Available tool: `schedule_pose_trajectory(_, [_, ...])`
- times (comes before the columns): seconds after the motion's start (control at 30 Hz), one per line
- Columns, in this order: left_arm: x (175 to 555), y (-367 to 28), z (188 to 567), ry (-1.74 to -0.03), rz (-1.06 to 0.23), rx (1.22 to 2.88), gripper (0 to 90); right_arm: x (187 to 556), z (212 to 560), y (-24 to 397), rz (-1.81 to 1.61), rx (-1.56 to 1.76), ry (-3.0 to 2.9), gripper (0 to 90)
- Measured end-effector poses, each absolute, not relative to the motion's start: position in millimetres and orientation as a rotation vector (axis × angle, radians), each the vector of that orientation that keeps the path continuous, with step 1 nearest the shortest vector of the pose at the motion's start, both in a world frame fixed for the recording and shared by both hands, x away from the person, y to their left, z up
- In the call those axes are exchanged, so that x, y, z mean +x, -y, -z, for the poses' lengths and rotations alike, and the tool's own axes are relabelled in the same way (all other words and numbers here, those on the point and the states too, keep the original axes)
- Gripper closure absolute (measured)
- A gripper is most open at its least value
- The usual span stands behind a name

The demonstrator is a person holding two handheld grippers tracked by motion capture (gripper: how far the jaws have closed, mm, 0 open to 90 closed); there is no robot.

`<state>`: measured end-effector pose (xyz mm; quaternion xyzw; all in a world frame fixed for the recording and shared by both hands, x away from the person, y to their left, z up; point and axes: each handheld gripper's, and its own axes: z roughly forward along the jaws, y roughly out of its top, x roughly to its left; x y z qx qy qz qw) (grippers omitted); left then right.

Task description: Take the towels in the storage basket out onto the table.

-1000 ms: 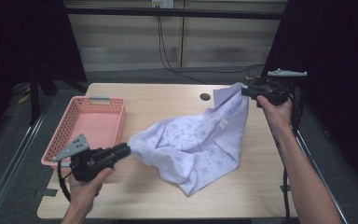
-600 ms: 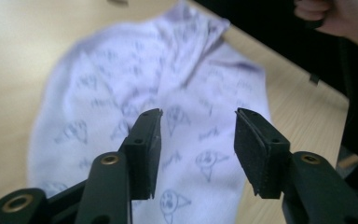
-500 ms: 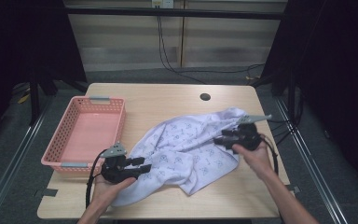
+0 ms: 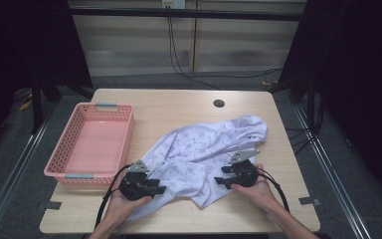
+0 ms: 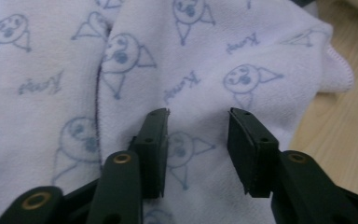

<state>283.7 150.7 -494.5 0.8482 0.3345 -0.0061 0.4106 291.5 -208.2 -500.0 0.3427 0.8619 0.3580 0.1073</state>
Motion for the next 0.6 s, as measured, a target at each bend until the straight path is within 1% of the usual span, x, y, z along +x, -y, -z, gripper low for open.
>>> schedule_pose_trajectory(0.07, [283, -151, 491, -0.839, 0.004, 2.110, 53.9, 294, 500, 212, -1.044, 1.019, -2.522, 74.9])
schedule_pose_trajectory(0.1, [282, -152, 488, -0.838, 0.004, 2.092, 53.1, 297, 500, 216, -1.051, 1.027, -2.514, 84.6])
schedule_pose_trajectory(0.13, [282, -153, 486, -0.840, 0.003, 2.076, 52.9, 300, 500, 220, -1.044, 1.048, -2.511, 87.5])
schedule_pose_trajectory(0.3, [280, -157, 481, -0.837, 0.004, 2.050, 52.3, 315, 500, 253, -1.023, 1.142, -2.459, 89.5])
schedule_pose_trajectory(0.4, [278, -155, 481, -0.811, 0.020, 2.064, 56.0, 322, 501, 277, -0.996, 1.231, -2.393, 89.8])
schedule_pose_trajectory(0.47, [274, -153, 480, -0.777, 0.034, 2.080, 62.5, 324, 500, 292, -0.972, 1.277, -2.355, 89.8])
schedule_pose_trajectory(0.6, [264, -151, 482, -0.725, 0.077, 2.117, 65.0, 323, 499, 316, -0.873, 1.316, -2.283, 89.7])
